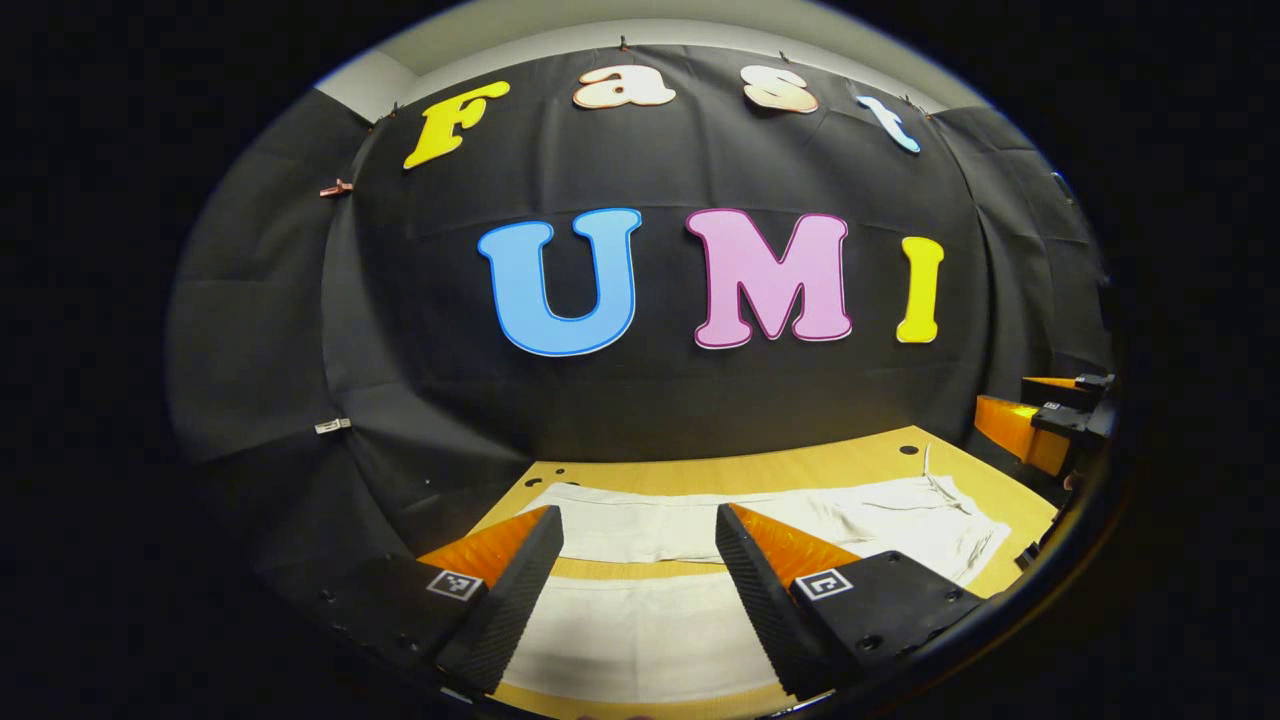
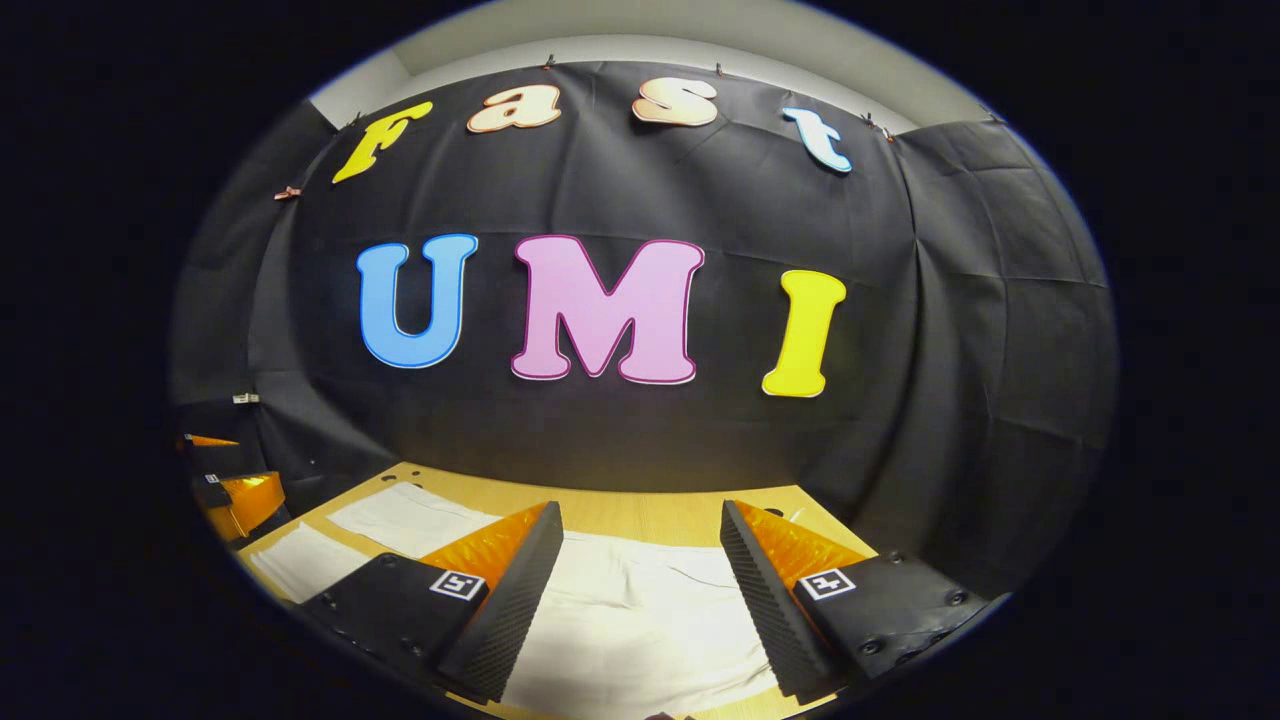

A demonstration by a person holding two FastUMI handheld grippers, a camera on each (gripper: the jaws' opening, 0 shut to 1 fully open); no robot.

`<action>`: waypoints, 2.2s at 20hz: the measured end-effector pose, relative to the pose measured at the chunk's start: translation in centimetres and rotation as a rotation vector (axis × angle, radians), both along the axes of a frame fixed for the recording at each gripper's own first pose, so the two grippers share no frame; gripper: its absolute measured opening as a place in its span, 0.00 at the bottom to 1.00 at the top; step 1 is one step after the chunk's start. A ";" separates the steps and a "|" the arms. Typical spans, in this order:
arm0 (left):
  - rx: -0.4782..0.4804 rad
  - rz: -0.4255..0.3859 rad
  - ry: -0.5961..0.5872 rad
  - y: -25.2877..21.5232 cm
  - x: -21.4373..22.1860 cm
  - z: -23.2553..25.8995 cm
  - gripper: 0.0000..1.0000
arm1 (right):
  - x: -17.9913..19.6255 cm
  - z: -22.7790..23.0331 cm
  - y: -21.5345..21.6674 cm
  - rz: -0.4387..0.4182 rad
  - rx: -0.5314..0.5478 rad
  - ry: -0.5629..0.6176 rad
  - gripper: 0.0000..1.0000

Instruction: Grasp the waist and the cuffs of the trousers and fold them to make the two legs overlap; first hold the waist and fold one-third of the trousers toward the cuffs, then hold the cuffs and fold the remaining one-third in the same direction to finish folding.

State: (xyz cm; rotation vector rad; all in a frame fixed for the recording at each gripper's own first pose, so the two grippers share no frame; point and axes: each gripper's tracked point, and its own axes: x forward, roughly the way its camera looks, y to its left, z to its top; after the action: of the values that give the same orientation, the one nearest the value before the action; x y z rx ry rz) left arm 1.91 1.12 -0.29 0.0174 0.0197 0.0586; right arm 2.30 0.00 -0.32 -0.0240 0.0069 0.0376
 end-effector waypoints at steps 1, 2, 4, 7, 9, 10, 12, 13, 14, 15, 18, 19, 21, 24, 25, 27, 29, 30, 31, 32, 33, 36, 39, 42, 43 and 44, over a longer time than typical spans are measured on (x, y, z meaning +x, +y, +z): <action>0.001 0.010 0.004 0.3 0.2 -0.1 0.98 | 0.2 -0.2 -0.2 0.001 0.001 0.003 0.97; -0.001 0.015 0.007 0.4 0.3 -0.2 0.98 | 0.2 -0.3 -0.3 0.003 0.001 0.005 0.97; -0.002 0.030 0.012 0.7 0.4 -0.3 0.98 | 0.6 -0.3 -0.7 0.005 -0.001 0.006 0.97; 0.006 0.048 0.012 1.1 0.4 -0.2 0.98 | 1.2 -0.6 -1.6 0.017 -0.021 0.008 0.98; 0.008 0.061 0.013 1.2 0.3 -0.3 0.98 | 1.5 -1.0 -2.4 0.025 -0.054 0.014 0.97; 0.007 0.066 0.015 1.2 0.3 -0.3 0.98 | 1.7 -1.5 -3.0 0.030 -0.074 0.022 0.97; 0.004 0.083 0.026 1.2 0.1 -0.9 0.98 | 2.0 -2.6 -4.4 0.036 -0.112 0.043 0.97; 0.001 0.091 0.032 1.2 0.0 -1.1 0.98 | 2.2 -3.0 -5.0 0.043 -0.132 0.051 0.97; -0.003 0.100 0.038 1.4 -0.1 -1.1 0.98 | 2.3 -3.6 -5.7 0.050 -0.155 0.060 0.98; -0.008 0.108 0.047 1.3 -0.2 -1.6 0.98 | 2.5 -4.0 -6.4 0.062 -0.173 0.070 0.98; -0.046 0.127 0.105 1.3 -0.4 -3.2 0.98 | 2.9 -6.1 -8.7 0.076 -0.254 0.110 0.97; -0.059 0.132 0.118 1.2 -0.5 -3.7 0.98 | 3.0 -6.8 -9.4 0.090 -0.282 0.121 0.97; -0.058 0.150 0.145 1.3 -0.7 -4.6 0.98 | 3.5 -8.1 -10.9 0.112 -0.346 0.145 0.97; -0.017 0.166 0.172 1.4 -0.7 -5.3 0.98 | 3.9 -10.2 -13.8 0.125 -0.435 0.192 0.97; 0.000 0.164 0.180 1.4 -0.6 -5.5 0.96 | 3.9 -11.0 -14.7 0.134 -0.462 0.208 0.98; 0.037 0.157 0.194 1.2 -1.0 -5.9 0.98 | 3.5 -13.0 -16.3 0.169 -0.528 0.248 0.98; 0.067 0.157 0.218 0.9 -1.6 -6.8 0.98 | 3.4 -15.3 -17.9 0.221 -0.617 0.287 0.98; 0.076 0.162 0.239 0.7 -1.8 -7.3 0.98 | 3.2 -16.0 -18.5 0.247 -0.654 0.298 0.98; 0.080 0.164 0.256 0.5 -2.1 -7.7 0.98 | 3.2 -16.8 -18.9 0.282 -0.691 0.301 0.98; 0.082 0.163 0.265 0.0 -2.2 -7.8 0.98 | 3.2 -17.6 -19.4 0.315 -0.733 0.305 0.98; 0.082 0.160 0.271 -0.5 -2.3 -8.0 0.98 | 3.0 -18.5 -19.9 0.350 -0.779 0.315 0.98; 0.086 0.157 0.293 -2.0 -2.4 -8.6 0.97 | 1.9 -22.2 -21.1 0.471 -0.923 0.347 0.98; 0.087 0.160 0.295 -2.9 -2.5 -8.5 0.97 | 1.1 -25.1 -22.4 0.583 -1.032 0.378 0.98; 0.095 0.177 0.310 -2.9 -2.9 -8.9 0.97 | 1.1 -28.1 -23.9 0.652 -1.126 0.427 0.98; 0.095 0.185 0.321 -2.8 -3.0 -9.3 0.97 | 1.1 -28.8 -24.3 0.669 -1.149 0.441 0.98; 0.095 0.193 0.330 -2.6 -3.1 -9.4 0.97 | 1.1 -29.6 -24.4 0.686 -1.164 0.448 0.98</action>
State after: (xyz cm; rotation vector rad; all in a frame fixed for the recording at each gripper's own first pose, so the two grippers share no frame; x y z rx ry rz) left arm -1.22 -1.45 -9.70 0.1204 0.3491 0.2494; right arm 3.43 -24.43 -29.89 -1.1831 0.4699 0.7221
